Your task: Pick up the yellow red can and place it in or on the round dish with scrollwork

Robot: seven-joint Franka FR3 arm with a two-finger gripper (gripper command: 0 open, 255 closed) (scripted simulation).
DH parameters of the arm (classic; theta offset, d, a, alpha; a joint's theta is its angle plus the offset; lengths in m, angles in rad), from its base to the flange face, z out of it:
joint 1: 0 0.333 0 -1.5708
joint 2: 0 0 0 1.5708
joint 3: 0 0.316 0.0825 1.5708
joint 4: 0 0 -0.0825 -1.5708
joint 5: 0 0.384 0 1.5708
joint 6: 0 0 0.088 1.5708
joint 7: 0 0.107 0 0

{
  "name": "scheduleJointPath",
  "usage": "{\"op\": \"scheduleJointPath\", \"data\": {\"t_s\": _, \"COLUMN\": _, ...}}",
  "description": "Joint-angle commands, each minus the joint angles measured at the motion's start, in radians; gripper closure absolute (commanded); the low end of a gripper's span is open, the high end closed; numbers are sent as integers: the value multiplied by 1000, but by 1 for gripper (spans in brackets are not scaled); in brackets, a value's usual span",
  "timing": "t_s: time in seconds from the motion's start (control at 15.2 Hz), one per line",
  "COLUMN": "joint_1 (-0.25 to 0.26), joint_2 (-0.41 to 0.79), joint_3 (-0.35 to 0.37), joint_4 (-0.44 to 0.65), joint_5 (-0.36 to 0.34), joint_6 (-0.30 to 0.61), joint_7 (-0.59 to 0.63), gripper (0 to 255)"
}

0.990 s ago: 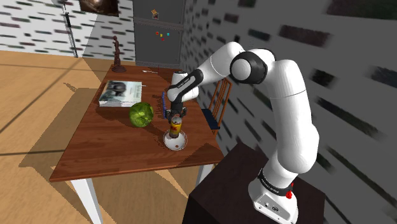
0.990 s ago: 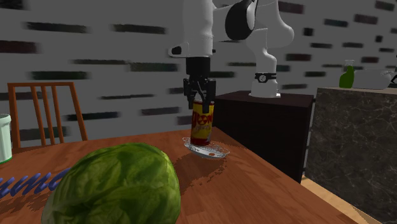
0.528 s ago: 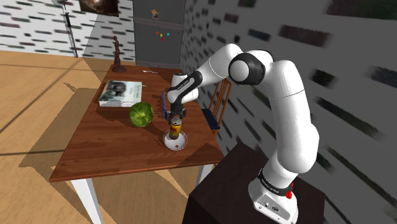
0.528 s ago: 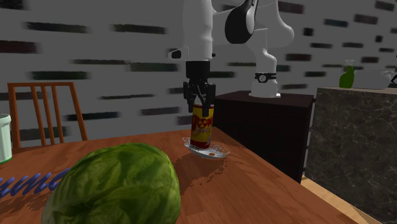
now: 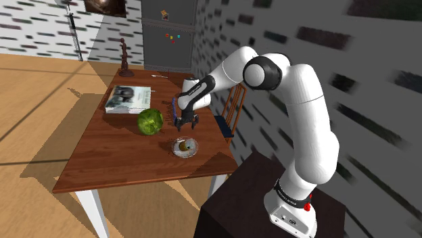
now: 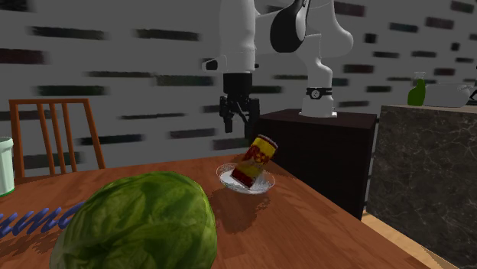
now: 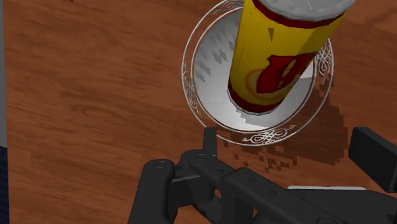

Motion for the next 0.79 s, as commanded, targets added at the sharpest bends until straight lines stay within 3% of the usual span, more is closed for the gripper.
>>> {"op": "scheduleJointPath", "data": {"t_s": 0.0, "joint_1": 2, "joint_2": -26, "joint_3": -2, "joint_4": -5, "joint_5": -3, "joint_6": -21, "joint_7": 2, "gripper": 0}}
{"op": "scheduleJointPath", "data": {"t_s": 0.2, "joint_1": 6, "joint_2": -94, "joint_3": -8, "joint_4": -10, "joint_5": -10, "joint_6": -85, "joint_7": 6, "gripper": 0}}
{"op": "scheduleJointPath", "data": {"t_s": 0.73, "joint_1": 6, "joint_2": -94, "joint_3": -8, "joint_4": -10, "joint_5": -10, "joint_6": -85, "joint_7": 6, "gripper": 0}}
